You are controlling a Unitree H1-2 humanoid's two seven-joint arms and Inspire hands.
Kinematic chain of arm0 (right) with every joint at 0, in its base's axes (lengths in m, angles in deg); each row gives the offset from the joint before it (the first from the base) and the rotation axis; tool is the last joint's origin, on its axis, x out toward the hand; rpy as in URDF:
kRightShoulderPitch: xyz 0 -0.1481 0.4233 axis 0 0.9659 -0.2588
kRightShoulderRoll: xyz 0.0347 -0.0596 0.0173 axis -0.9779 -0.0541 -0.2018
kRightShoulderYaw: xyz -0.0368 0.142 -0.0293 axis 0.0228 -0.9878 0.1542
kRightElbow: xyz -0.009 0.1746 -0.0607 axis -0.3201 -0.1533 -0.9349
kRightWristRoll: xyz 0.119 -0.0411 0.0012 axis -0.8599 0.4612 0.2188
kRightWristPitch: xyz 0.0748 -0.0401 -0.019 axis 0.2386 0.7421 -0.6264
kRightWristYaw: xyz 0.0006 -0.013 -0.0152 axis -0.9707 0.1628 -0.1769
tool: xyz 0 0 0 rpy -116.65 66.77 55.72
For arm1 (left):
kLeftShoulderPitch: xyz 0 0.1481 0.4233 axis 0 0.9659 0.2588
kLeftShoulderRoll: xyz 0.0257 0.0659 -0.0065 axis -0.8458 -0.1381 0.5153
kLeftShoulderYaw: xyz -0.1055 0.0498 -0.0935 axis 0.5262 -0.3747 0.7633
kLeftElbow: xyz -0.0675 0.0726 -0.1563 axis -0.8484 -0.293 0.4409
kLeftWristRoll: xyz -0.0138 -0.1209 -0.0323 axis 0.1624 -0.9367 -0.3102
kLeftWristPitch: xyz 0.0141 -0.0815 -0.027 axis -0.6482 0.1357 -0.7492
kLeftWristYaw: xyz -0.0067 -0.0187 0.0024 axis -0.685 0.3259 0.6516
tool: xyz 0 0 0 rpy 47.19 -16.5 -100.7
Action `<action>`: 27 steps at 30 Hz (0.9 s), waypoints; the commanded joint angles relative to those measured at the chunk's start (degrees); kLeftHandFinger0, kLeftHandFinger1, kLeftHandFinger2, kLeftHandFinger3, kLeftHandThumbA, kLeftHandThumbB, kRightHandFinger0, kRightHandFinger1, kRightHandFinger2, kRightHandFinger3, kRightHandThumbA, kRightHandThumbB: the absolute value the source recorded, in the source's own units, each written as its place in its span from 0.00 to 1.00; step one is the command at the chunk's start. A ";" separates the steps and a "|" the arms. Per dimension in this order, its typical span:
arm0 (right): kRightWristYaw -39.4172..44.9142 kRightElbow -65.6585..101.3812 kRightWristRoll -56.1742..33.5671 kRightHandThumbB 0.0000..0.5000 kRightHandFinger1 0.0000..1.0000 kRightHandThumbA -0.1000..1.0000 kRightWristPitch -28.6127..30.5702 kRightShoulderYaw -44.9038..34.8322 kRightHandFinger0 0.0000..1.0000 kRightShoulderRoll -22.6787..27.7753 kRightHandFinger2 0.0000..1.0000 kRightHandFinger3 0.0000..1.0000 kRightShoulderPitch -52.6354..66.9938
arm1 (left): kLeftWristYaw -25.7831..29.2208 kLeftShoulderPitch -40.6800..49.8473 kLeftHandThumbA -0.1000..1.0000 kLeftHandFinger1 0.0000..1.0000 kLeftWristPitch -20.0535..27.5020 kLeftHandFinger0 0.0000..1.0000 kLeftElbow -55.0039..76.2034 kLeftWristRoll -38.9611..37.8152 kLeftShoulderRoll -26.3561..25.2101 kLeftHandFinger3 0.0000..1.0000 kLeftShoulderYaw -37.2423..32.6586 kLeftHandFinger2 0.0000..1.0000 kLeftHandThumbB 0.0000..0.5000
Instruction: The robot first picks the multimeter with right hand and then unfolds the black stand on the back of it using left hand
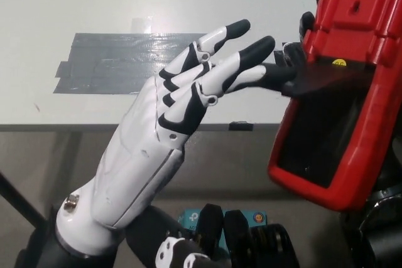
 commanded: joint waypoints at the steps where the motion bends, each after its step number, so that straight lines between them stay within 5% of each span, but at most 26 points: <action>1: 0.62 1.40 -0.34 0.15 0.00 0.00 2.59 0.09 0.00 -0.78 0.61 0.87 -3.54 | -0.30 0.43 1.00 0.73 2.32 1.00 0.50 0.84 0.33 1.00 -0.42 0.76 0.87; 7: -2.48 2.30 -0.79 0.17 0.00 0.00 3.29 -0.08 0.00 -1.83 0.43 1.00 -4.34 | -0.46 1.76 1.00 0.75 2.30 1.00 0.80 1.10 0.38 1.00 -0.34 0.77 0.82; 13: -8.40 4.33 -3.42 0.12 0.02 0.00 7.43 -0.99 0.00 -6.50 0.67 0.95 -5.83 | 0.48 4.56 1.00 0.75 4.20 1.00 0.66 2.30 1.68 1.00 -0.86 0.76 0.80; 17: -15.18 6.38 -2.41 0.14 0.20 0.00 8.81 -1.29 0.00 -9.30 0.82 0.86 -7.55 | 1.37 6.22 0.98 0.76 7.42 1.00 -0.44 3.18 2.73 1.00 -1.58 0.80 0.74; 20: -18.99 7.37 -1.20 0.16 0.25 0.00 9.68 -1.61 0.00 -10.43 0.83 0.75 -9.14 | 2.37 7.97 0.97 0.72 9.54 1.00 -1.17 4.80 4.13 1.00 -2.36 0.76 0.78; 22: -21.32 7.83 0.31 0.14 0.26 0.00 10.16 -2.01 0.00 -11.18 0.84 1.00 -10.26 | 3.05 9.56 0.99 0.72 11.28 1.00 -1.57 7.48 5.60 1.00 -3.34 0.77 0.77; 25: -24.11 8.07 4.56 0.09 0.21 0.00 10.14 -2.48 0.00 -12.46 0.75 1.00 -12.20 | 5.19 11.97 1.00 0.78 14.94 1.00 -2.68 14.48 8.46 1.00 -4.40 0.78 0.78; 27: -25.49 8.14 6.16 0.11 0.16 0.00 10.48 -2.51 0.00 -13.37 0.71 1.00 -13.39 | 9.92 15.86 1.00 0.81 20.34 1.00 -4.69 22.73 11.61 1.00 -5.68 0.81 0.67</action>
